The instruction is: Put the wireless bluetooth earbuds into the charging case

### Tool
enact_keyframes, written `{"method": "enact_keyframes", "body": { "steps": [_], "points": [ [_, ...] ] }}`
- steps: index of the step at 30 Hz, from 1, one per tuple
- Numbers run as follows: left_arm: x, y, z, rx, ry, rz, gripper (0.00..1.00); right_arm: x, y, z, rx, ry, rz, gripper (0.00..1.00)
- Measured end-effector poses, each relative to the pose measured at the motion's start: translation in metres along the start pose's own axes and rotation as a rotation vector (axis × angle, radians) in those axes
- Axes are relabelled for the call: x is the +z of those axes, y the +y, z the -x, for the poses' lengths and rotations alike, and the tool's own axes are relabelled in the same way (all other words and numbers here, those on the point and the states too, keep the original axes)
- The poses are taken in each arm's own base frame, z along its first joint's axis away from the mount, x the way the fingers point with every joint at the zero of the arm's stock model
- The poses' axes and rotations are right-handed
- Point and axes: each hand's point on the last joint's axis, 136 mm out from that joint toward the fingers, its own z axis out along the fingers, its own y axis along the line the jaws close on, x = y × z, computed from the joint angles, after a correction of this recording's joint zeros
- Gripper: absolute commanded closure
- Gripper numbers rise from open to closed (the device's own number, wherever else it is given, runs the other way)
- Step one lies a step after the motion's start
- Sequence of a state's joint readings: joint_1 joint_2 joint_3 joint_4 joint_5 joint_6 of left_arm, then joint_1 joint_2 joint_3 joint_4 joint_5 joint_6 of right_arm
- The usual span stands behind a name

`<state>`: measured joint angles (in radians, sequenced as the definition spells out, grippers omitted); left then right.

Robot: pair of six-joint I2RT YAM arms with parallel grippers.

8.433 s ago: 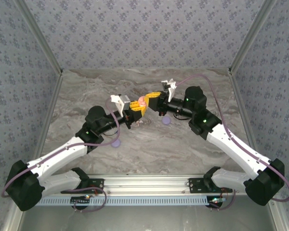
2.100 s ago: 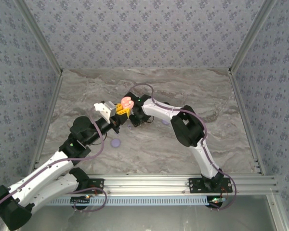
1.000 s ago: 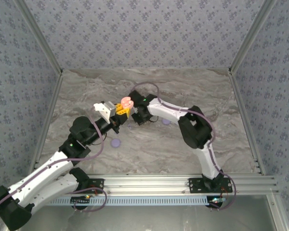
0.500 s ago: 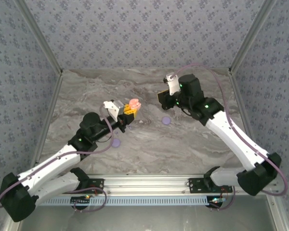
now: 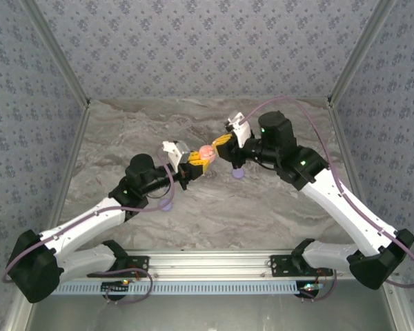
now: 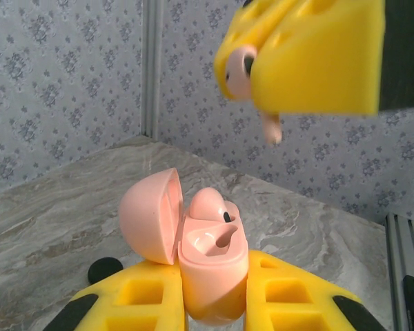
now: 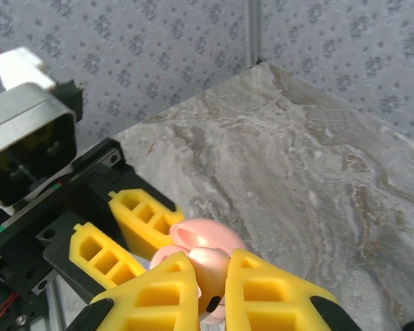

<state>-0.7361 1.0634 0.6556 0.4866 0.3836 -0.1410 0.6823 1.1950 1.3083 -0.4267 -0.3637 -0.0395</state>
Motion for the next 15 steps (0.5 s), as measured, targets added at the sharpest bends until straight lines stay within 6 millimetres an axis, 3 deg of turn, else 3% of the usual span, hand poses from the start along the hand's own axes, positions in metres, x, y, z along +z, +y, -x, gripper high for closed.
{"method": "enact_keyframes", "body": {
  "steps": [6,15],
  "points": [
    [0.001,-0.005,0.004,0.004,-0.013,-0.025,1.00,0.016,0.011,-0.007,-0.040,0.042,0.034,0.90],
    [0.001,-0.006,0.004,0.003,-0.011,-0.027,1.00,0.022,0.009,-0.009,-0.066,0.057,0.012,0.90]
  ]
}}
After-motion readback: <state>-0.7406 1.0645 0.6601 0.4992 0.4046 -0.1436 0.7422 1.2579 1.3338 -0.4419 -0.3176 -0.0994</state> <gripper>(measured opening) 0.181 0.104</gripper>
